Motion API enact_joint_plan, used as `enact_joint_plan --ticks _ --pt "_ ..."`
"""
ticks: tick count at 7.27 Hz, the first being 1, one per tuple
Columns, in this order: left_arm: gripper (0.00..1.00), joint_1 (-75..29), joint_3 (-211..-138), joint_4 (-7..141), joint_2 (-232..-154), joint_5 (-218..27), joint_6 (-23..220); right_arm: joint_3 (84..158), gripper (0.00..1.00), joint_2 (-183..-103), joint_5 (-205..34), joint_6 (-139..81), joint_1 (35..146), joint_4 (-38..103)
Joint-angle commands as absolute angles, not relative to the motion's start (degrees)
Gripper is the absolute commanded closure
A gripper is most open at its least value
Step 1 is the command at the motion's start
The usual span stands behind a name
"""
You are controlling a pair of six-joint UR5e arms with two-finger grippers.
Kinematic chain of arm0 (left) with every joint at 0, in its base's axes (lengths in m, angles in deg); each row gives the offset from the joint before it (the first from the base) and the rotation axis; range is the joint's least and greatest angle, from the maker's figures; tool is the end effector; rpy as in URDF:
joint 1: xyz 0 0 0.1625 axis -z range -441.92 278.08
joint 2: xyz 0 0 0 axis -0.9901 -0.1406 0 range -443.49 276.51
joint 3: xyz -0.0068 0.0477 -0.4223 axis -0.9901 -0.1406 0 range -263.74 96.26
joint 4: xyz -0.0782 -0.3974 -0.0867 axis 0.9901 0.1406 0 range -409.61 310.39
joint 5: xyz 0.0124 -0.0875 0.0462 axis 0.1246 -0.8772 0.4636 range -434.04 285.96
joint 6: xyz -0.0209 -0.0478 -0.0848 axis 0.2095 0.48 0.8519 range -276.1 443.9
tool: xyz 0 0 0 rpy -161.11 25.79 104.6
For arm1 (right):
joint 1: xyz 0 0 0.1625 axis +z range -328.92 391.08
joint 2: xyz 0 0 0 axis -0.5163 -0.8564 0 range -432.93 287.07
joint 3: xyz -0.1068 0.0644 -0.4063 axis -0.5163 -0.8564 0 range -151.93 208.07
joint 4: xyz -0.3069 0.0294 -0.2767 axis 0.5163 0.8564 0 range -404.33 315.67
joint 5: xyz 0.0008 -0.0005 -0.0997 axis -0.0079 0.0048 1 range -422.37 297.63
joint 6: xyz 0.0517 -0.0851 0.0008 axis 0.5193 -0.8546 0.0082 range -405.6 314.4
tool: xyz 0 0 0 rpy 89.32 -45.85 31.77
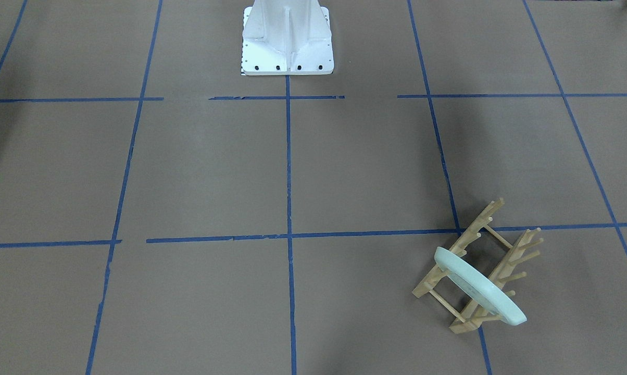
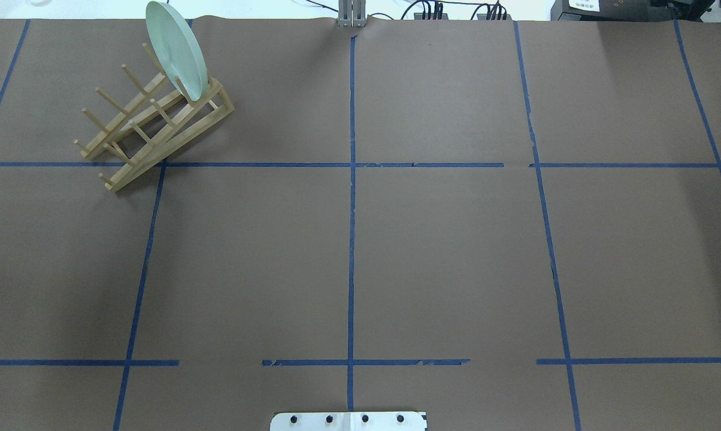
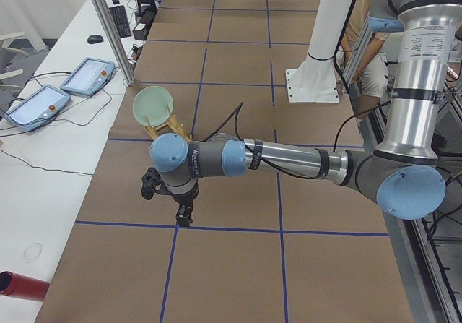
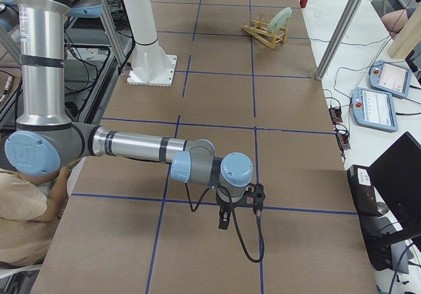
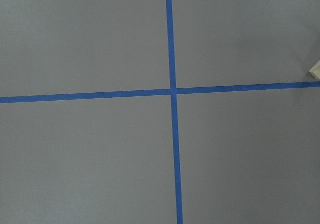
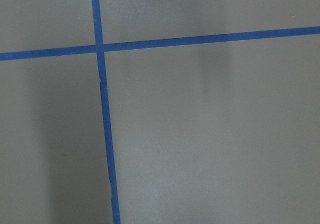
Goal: Place plate on table
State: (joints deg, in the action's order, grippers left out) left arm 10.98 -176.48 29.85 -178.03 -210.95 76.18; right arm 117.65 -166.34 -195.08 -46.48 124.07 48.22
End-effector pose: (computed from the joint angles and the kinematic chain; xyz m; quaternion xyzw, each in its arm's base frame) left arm -0.0867 -0.5146 0.6100 0.0108 0.3986 0.0273 0.9167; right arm 0.0894 -0.4531 0.6967 -0.0396 -0.3651 0.0374 0.9294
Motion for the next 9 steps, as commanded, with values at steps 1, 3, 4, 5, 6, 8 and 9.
enact_joint_plan --ticks 1,3,4,5,6,8,9 --pt "0.0 10.98 -176.81 30.11 -177.88 -210.8 75.9 117.63 0.0 -166.36 -195.08 -46.48 124.07 48.22" --pt "0.0 10.98 -177.96 30.63 -177.44 -211.06 75.9 117.63 0.0 -166.36 -195.08 -46.48 124.07 48.22" --pt "0.0 10.98 -179.61 33.16 -177.36 -213.32 76.6 117.63 0.0 -166.36 -195.08 -46.48 124.07 48.22" --pt "0.0 10.64 -179.63 35.36 -178.14 -222.05 85.66 117.63 0.0 -166.36 -195.08 -46.48 124.07 48.22" --pt "0.0 10.46 -179.54 45.47 -178.76 -226.05 100.02 117.71 0.0 -166.36 -195.08 -46.48 124.07 48.22" --pt "0.0 3.73 -174.49 69.72 -181.99 -225.66 133.92 117.71 0.0 -166.36 -195.08 -46.48 124.07 48.22" --pt "0.0 0.99 -170.09 77.92 -186.71 -224.09 146.62 117.72 0.0 -166.36 -195.08 -46.48 124.07 48.22"
